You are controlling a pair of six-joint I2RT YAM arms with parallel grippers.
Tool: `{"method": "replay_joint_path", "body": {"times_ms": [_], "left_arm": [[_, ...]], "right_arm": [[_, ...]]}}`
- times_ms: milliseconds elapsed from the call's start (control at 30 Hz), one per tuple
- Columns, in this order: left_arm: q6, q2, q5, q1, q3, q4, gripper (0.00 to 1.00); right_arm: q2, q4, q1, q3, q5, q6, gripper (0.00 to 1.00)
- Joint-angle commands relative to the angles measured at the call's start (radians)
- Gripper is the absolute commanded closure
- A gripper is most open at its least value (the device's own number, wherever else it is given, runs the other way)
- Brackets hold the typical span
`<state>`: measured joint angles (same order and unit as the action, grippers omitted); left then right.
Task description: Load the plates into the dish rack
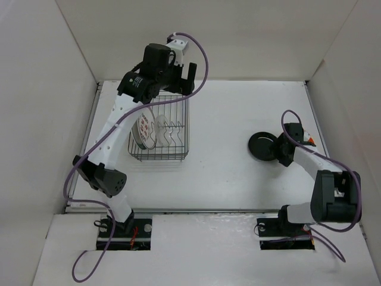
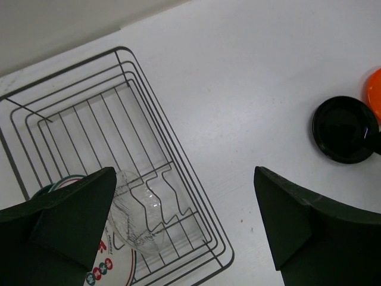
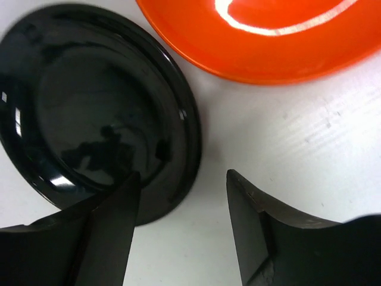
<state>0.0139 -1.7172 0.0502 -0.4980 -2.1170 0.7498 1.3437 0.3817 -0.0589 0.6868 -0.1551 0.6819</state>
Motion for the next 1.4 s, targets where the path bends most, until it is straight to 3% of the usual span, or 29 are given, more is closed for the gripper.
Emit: {"method": "replay_joint_path", "body": {"times_ms": [0, 167, 233, 267, 333, 367, 400, 433, 633, 767, 933, 1200, 1367], "left_arm": [[-0.006, -0.015, 0.065, -0.005, 0.031, -0.026, 0.0], [-0.006, -0.033, 0.065, -0.005, 0.031, -0.026, 0.0], [-0.006, -0.033, 0.065, -0.005, 0.031, -0.017, 0.0], [-0.006, -0.044, 0.065, -0.005, 0.031, -0.017, 0.0], [-0.015, -0.044, 0.056, -0.005, 0.031, -0.017, 0.0], [-0.015, -0.044, 0.056, -0.005, 0.031, -0.017, 0.0], [-0.015, -0.044, 0.056, -0.005, 0.041, -0.017, 0.0], [-0.015, -0.044, 0.065, -0.005, 0.042, -0.017, 0.0], [-0.043, -0.035, 0.085, 0.026, 0.069, -0.017, 0.0], [-0.097, -0.065, 0.16, 0.026, 0.043, -0.017, 0.0], [-0.13, -0.126, 0.391, 0.026, -0.055, 0.003, 0.0], [-0.141, -0.137, 0.779, 0.026, 0.0, -0.164, 0.0], [-0.141, -0.237, 0.959, 0.026, -0.04, -0.144, 0.0]], "right_arm": [[0.058, -0.037, -0.007, 0.082, 0.008, -0.039, 0.36], [0.165, -0.017, -0.007, 0.106, 0.017, -0.051, 0.37], [0.192, -0.017, -0.007, 0.106, 0.017, -0.051, 0.45], [0.213, -0.017, -0.007, 0.106, 0.017, -0.061, 0.56], [0.228, -0.017, -0.007, 0.106, 0.017, -0.061, 0.7], [0.229, -0.017, -0.007, 0.106, 0.017, -0.07, 0.81], [0.238, -0.007, -0.007, 0.106, 0.017, -0.07, 0.98], [0.238, -0.007, -0.007, 0.106, 0.017, -0.07, 1.0], [0.187, -0.018, -0.007, 0.129, 0.049, -0.07, 1.0], [-0.016, -0.076, 0.042, 0.149, 0.103, -0.07, 1.0], [-0.23, -0.138, 0.128, 0.183, 0.123, -0.084, 1.0], [-0.341, -0.245, 0.266, 0.221, 0.24, -0.151, 1.0], [-0.397, -0.283, 0.32, 0.232, 0.235, -0.182, 1.0]]}}
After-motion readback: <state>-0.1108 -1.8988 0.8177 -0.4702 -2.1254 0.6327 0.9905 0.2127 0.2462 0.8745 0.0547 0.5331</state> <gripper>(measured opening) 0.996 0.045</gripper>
